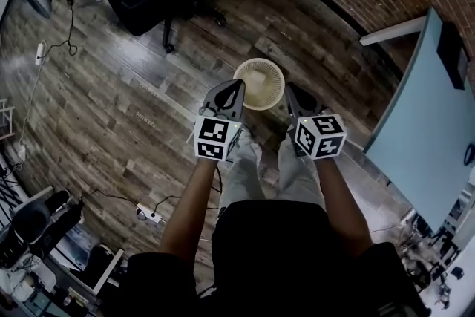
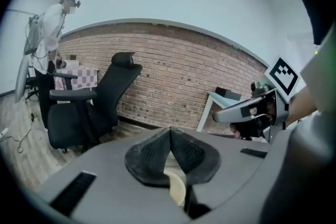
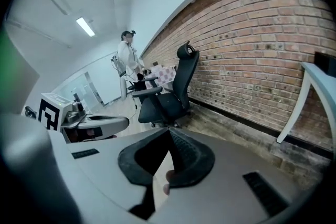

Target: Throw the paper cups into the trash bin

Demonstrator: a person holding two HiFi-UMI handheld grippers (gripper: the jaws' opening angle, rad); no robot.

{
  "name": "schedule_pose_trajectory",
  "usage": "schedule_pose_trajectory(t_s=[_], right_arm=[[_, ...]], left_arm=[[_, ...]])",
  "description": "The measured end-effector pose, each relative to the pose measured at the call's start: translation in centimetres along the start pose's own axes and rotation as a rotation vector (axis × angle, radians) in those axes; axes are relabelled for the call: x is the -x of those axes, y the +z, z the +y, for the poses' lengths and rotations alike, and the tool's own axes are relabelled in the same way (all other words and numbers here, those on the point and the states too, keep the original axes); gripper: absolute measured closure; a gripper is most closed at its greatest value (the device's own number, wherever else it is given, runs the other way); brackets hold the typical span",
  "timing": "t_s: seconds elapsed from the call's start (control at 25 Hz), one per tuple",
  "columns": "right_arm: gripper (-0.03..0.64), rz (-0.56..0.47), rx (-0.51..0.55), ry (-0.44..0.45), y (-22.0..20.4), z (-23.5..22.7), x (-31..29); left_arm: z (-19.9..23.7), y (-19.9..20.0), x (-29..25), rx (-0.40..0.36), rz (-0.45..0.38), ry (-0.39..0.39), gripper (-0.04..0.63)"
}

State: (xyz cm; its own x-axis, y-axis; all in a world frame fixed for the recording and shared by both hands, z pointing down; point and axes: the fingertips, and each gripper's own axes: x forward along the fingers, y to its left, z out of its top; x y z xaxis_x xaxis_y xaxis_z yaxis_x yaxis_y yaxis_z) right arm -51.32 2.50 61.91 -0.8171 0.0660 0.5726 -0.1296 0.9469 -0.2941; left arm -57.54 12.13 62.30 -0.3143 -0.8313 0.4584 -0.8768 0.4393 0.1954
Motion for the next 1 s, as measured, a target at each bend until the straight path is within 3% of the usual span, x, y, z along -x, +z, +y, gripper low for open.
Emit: schedule_pose_trajectory(t_s=[0.52,1.0], right_arm=[[0.621,-0.060,0.043,0.007,4.6,5.1,3.5],[0.621,-0.173,0.136,0.045,10.1,6.7,6.6]], left_arm=[[-0.7,6.2,6.2,0.019,-0.150,-0.039,0.588],[-2.7,12.5,8.7,-0.056,-0.251,0.006,0.588]])
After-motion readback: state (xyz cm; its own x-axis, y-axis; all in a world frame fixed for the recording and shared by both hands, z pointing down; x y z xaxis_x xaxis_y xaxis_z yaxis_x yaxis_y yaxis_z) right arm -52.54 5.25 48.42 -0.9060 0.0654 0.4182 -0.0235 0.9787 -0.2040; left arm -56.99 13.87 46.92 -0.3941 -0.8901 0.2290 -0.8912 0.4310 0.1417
